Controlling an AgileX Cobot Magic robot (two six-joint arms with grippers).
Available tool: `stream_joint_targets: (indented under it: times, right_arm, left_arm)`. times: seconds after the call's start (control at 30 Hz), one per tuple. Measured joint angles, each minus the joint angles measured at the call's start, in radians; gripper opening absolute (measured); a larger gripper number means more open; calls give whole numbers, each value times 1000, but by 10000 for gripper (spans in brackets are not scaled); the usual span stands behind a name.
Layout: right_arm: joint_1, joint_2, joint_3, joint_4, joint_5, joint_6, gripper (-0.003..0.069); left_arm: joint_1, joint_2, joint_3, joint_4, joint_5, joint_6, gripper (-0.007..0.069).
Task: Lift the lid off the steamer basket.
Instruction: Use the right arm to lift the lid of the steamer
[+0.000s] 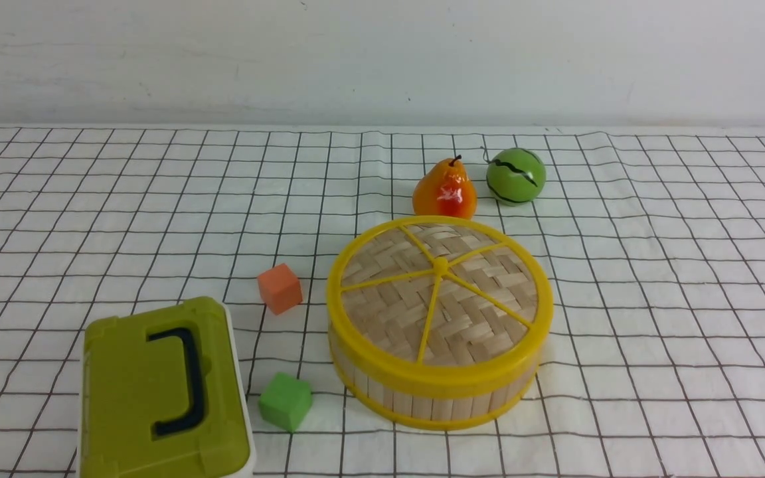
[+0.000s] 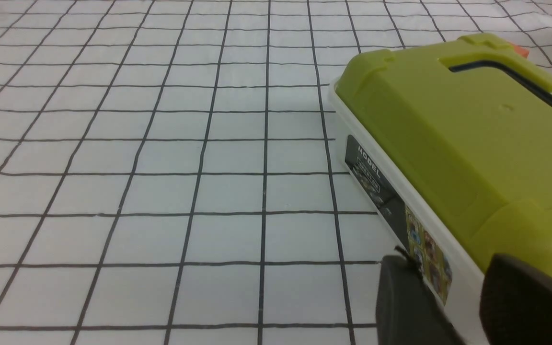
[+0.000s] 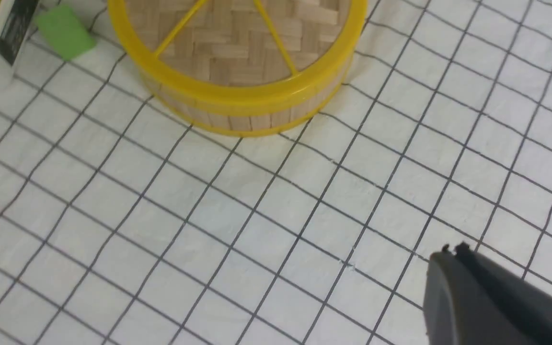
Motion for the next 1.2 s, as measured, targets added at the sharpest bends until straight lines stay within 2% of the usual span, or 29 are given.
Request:
stream_joint_targets:
  times: [0.07,0.2,0.37,0.43,0.6,0.63,0.7,0.8,0.9,1.07,1.2]
  right_arm:
    - [79,147,-102,-54,51,5,-21]
    - [160,320,-225,-97,57,44,-18]
    - [224,502,-354,-145,58,109,-6]
    - [256,599,-427,-168,57,123,21]
    - [313,773,-550,-177,55,129,186]
    - [317,779,-555,-177,55,129,195]
    - [338,838,-595,-177,46,146,309]
    - [353,914,-649,-177,-8,189,427]
    - [357,965,-686,-177,-50,223,470]
    - [357,1041,-716,-177,-109,255,466]
    - [357,1080,-716,-160,-111,260,395]
  left_arm:
    - [0,0,0,0,0,0,239]
    - [0,0,0,0,0,0,239]
    - [0,0,0,0,0,0,239]
    - [0,0,0,0,0,0,239]
    - [0,0,0,0,0,0,239]
    - [0,0,0,0,0,0,239]
    - [0,0,0,0,0,0,239]
    - [0,0,0,0,0,0,239]
    - [0,0,0,0,0,0,239]
    - [0,0,0,0,0,0,239]
    - [0,0,0,0,0,0,239]
